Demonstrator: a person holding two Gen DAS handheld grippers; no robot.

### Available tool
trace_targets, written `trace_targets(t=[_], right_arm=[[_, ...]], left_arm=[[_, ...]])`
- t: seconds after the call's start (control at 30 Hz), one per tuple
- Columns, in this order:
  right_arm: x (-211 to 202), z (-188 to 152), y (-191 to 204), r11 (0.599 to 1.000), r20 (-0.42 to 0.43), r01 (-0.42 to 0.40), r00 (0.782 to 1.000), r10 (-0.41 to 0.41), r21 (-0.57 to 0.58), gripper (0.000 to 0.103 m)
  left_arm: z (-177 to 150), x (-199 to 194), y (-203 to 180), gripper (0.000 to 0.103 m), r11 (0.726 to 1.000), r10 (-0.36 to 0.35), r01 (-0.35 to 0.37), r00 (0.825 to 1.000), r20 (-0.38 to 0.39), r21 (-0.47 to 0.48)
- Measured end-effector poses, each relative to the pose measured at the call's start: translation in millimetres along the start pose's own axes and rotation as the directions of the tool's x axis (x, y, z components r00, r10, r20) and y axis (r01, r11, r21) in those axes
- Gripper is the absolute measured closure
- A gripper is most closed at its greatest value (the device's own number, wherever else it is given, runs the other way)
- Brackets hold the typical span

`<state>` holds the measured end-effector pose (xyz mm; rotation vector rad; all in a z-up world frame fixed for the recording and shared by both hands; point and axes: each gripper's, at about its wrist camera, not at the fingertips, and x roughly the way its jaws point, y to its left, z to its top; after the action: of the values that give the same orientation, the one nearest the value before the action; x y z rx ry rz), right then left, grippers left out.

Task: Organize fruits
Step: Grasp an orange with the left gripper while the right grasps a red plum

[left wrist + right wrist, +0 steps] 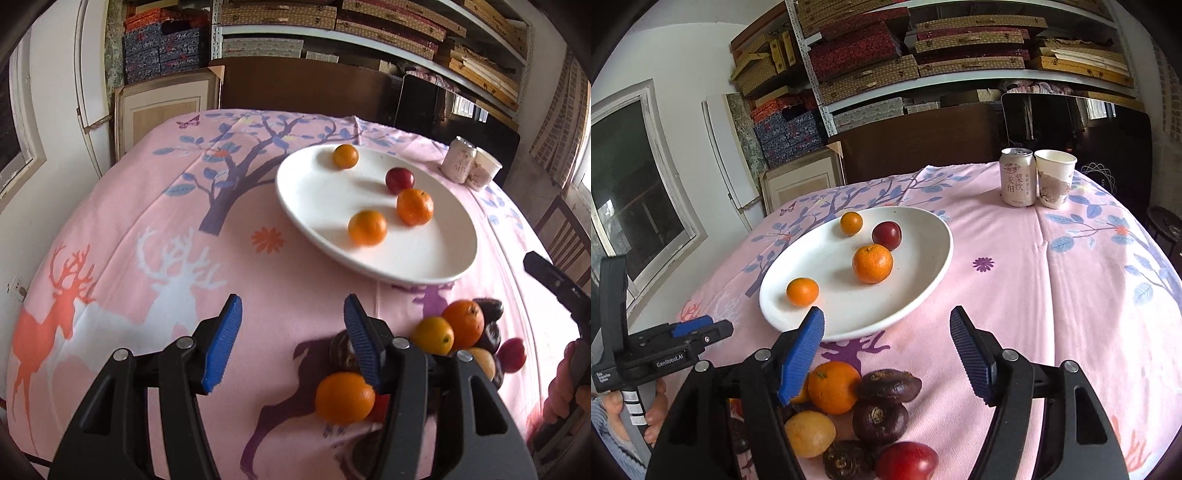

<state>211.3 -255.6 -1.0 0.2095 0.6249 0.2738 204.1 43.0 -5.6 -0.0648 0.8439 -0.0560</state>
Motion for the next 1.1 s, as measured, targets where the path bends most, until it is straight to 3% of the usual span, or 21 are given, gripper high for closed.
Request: trace_targets(t=[0.13, 0.2, 0.43, 0.67, 0.73, 1.0, 1.1], right_arm=[[-20, -15, -13, 0.998, 0.012, 0.014, 1.0, -0.014, 0.056, 0.026], [-27, -22, -20, 0.996, 0.013, 0.014, 1.0, -0.015, 0.09, 0.025], [-32, -31, -24, 0.995, 0.009, 0.036, 0.999, -0.037, 0.098, 0.023], [-28, -32, -26, 0.995, -0.014, 0.037, 0.999, -0.036, 0.096, 0.023], [-28, -33, -24, 0.996, -0.014, 0.038, 0.999, -0.037, 0.085, 0.023], [-28, -36, -19, 0.997, -0.027, 0.04, 0.999, -0.038, 0.066, 0.023], [-27, -40, -19, 0.997, -0.053, 0.035, 0.998, -0.032, 0.065, 0.023]], left_arm=[[-29, -11, -1, 0.047, 1.0, -0.025, 0.025, 0.999, -0.02, 0.017], [-38, -20, -3, 0.04, 0.999, -0.027, 0.027, 1.0, 0.002, 0.039], [-46, -29, -12, 0.038, 0.995, -0.072, 0.07, 0.997, 0.024, 0.073], [-60, -17, -14, 0.037, 0.994, -0.063, 0.068, 0.996, -0.059, 0.086], [-62, -18, -15, 0.039, 0.994, -0.06, 0.065, 0.997, -0.057, 0.089], [-64, -18, -21, 0.064, 0.986, -0.104, 0.11, 0.993, -0.057, 0.125], [-64, -19, -21, 0.066, 0.985, -0.114, 0.12, 0.992, -0.059, 0.121]])
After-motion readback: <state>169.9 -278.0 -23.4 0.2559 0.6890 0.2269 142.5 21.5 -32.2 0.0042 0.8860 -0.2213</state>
